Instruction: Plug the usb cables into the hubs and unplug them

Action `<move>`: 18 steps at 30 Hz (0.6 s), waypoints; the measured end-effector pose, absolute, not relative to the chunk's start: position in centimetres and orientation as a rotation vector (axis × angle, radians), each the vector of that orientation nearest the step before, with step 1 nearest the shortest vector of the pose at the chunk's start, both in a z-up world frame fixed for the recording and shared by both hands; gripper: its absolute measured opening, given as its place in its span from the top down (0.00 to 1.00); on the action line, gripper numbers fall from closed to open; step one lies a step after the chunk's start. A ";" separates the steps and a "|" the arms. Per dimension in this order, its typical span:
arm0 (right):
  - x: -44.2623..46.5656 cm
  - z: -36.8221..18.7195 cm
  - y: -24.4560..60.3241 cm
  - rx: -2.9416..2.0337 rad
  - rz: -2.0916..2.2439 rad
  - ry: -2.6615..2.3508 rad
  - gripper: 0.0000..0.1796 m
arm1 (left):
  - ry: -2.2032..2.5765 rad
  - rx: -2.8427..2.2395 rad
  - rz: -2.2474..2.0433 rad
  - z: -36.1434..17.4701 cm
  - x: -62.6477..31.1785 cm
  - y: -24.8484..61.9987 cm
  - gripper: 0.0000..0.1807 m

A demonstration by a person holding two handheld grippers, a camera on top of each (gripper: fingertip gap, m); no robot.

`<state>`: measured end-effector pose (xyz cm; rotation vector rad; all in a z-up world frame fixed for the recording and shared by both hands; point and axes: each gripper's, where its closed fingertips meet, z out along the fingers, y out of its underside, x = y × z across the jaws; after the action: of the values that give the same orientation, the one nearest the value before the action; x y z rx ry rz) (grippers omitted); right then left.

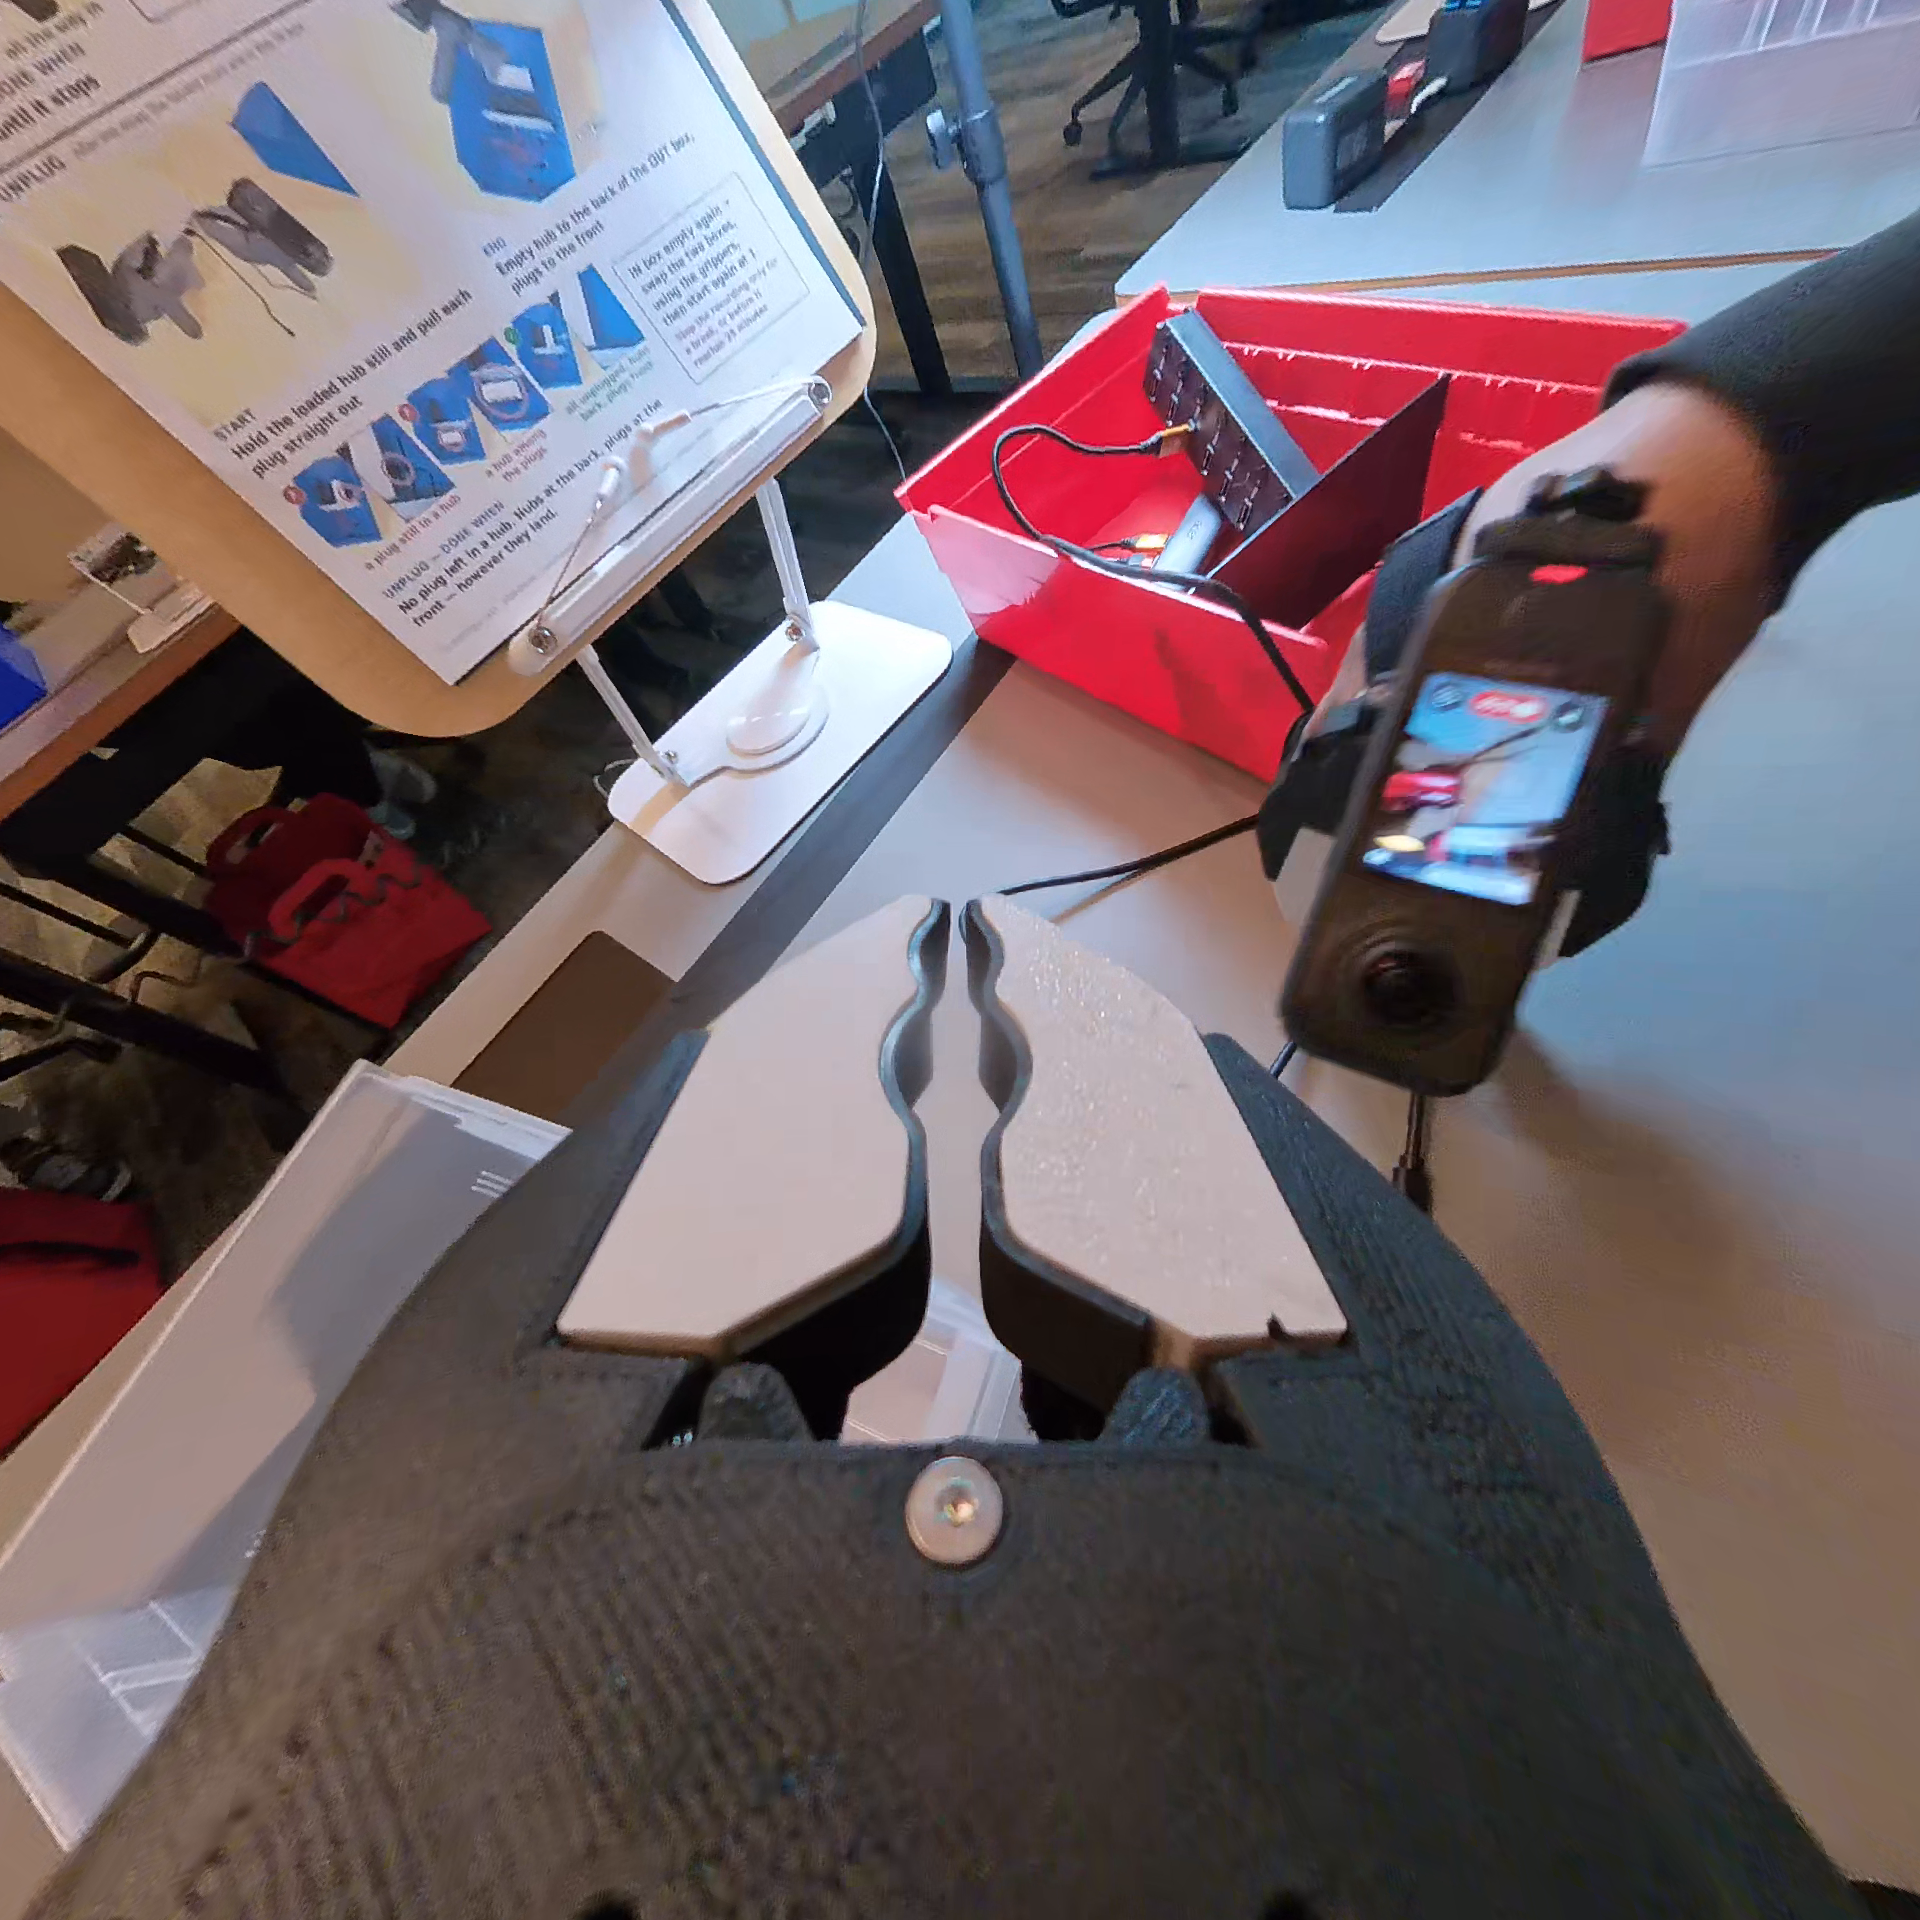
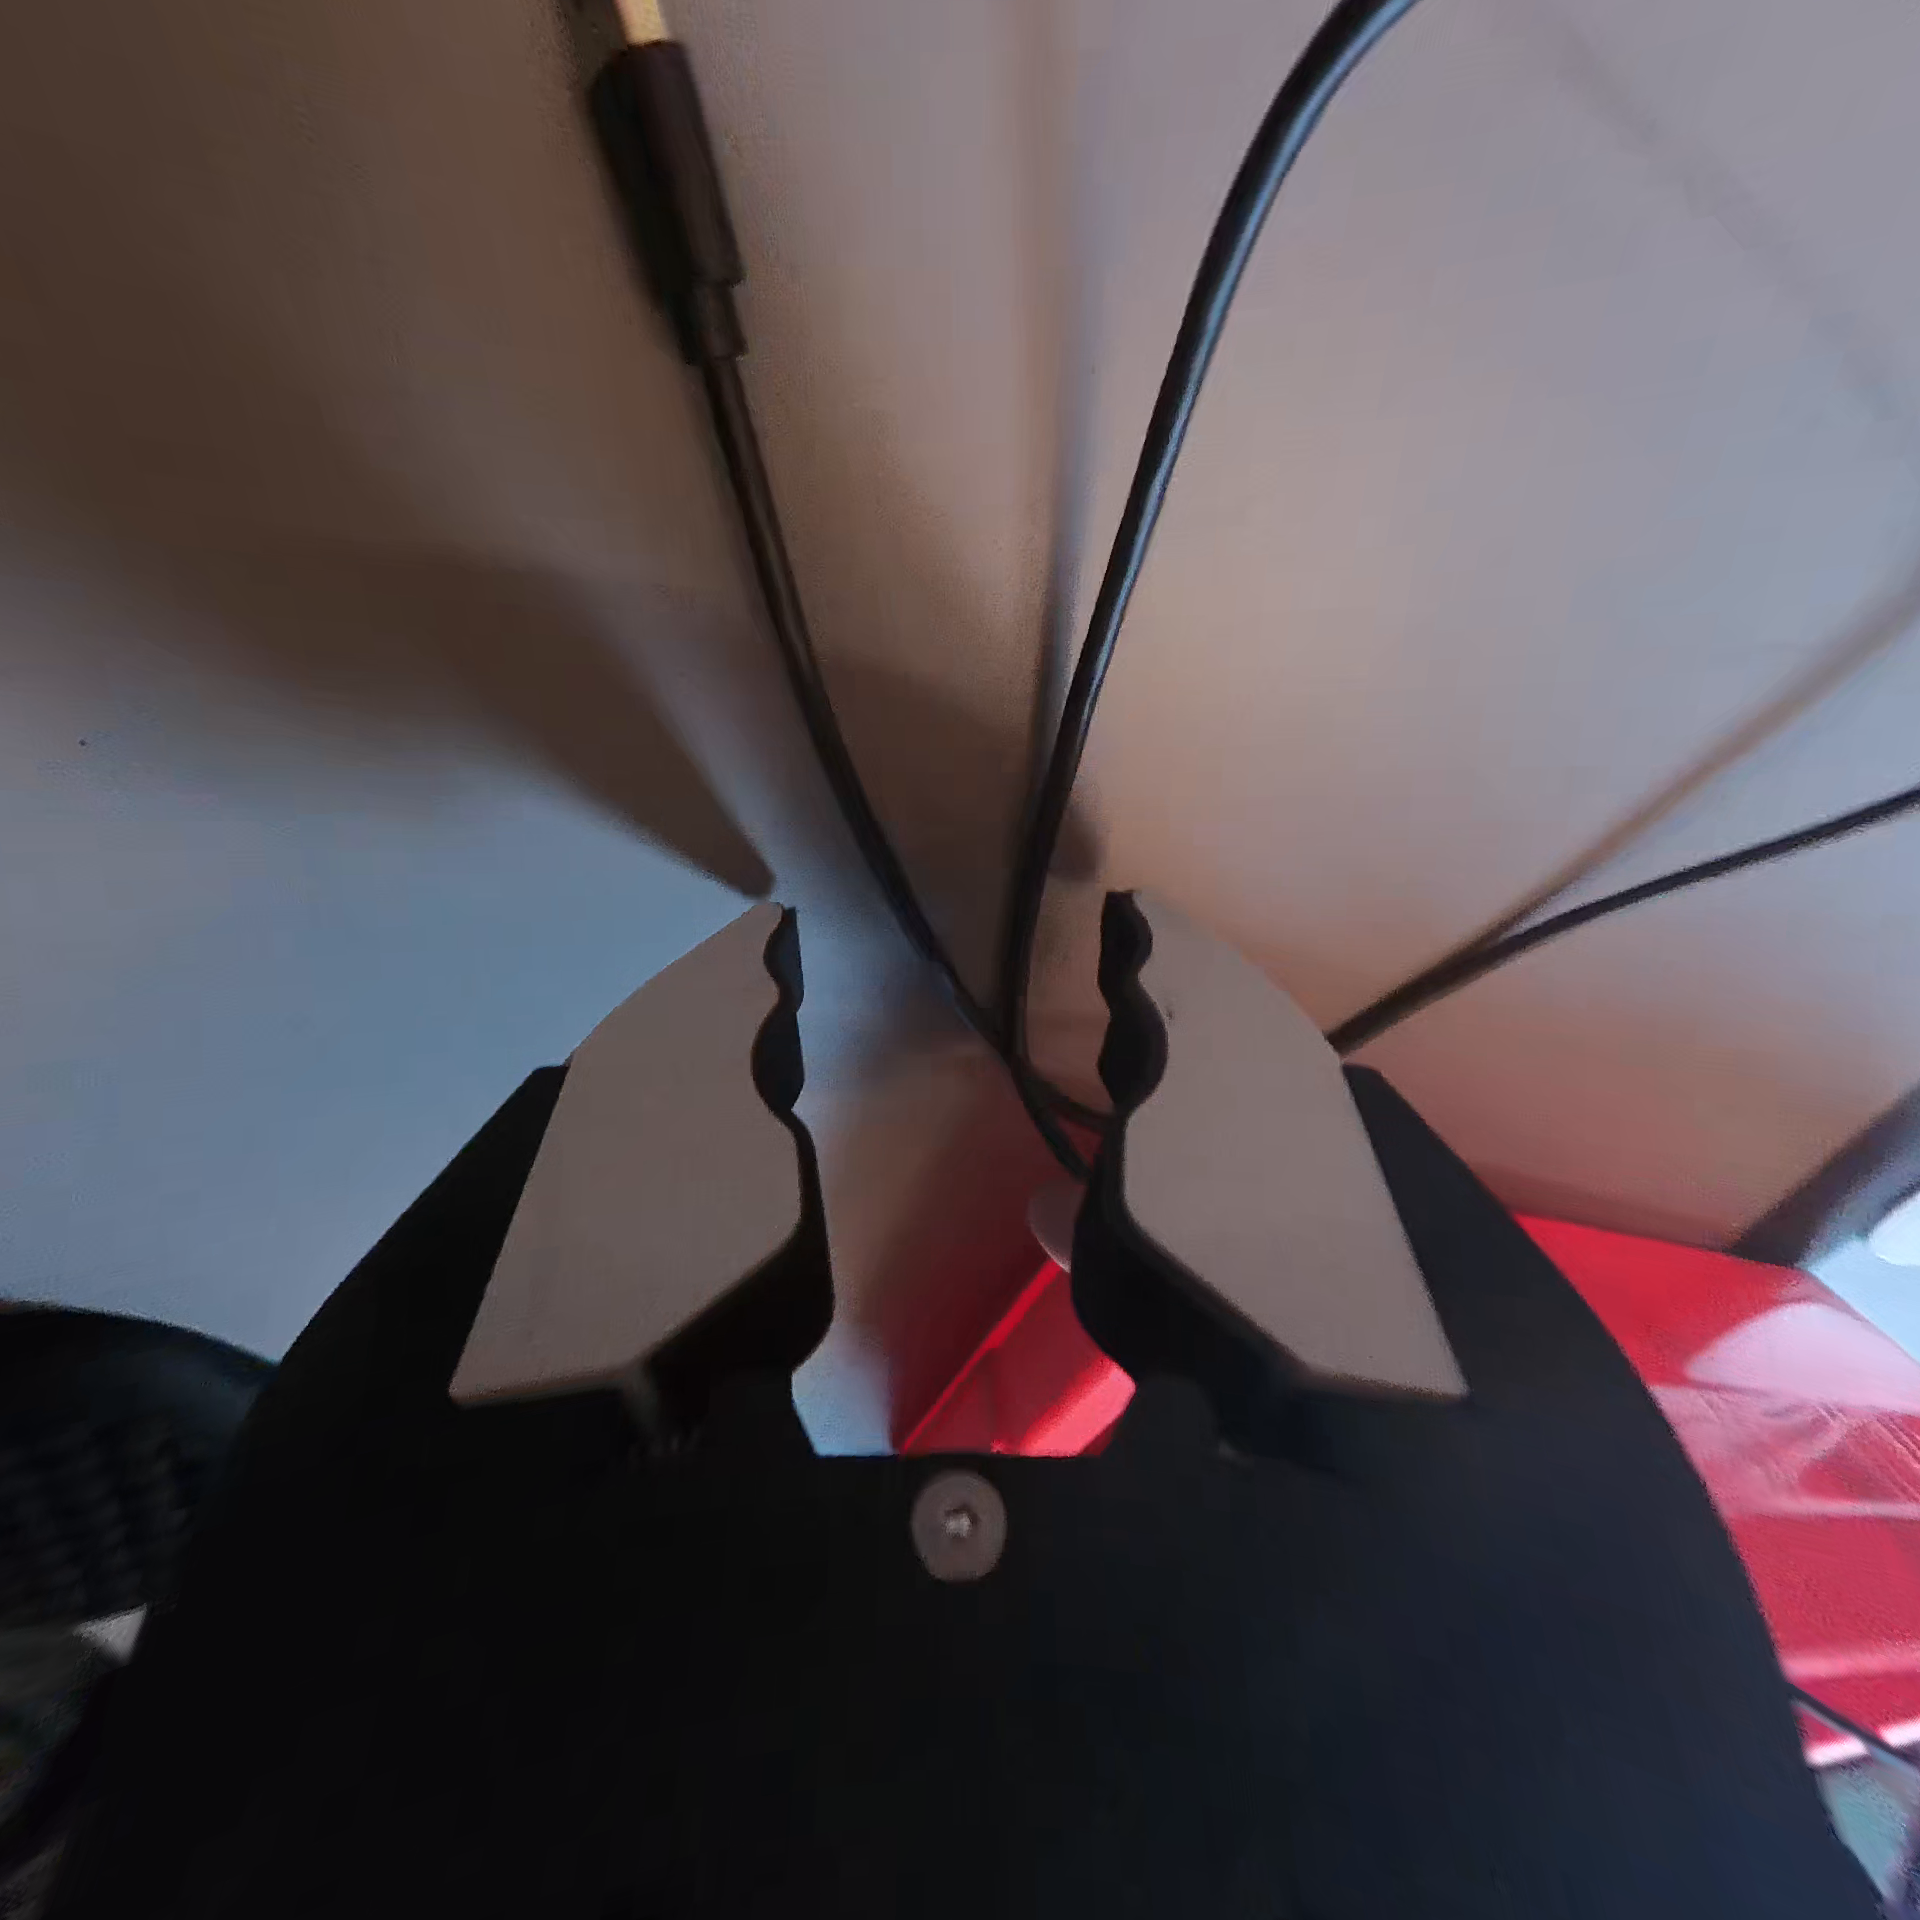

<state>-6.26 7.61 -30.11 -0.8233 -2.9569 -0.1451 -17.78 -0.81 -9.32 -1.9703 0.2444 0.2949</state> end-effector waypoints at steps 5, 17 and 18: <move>-6.7 -30.6 6.6 -0.823 -0.102 -3.050 0.83 | 0.254 -1.953 0.307 -8.7 -17.8 -1.1 0.98; -9.3 -13.6 2.9 -0.653 0.813 -2.629 0.97 | 0.186 -1.871 0.343 -6.7 -19.4 -2.4 1.00; -10.1 -10.8 4.4 -0.673 0.829 -2.518 0.98 | 0.181 -1.867 0.346 -6.6 -19.4 -2.4 1.00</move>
<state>-10.13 4.44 -10.77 -0.6728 -2.5181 0.8290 -19.43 -2.40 -6.64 -1.8668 0.1810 0.3457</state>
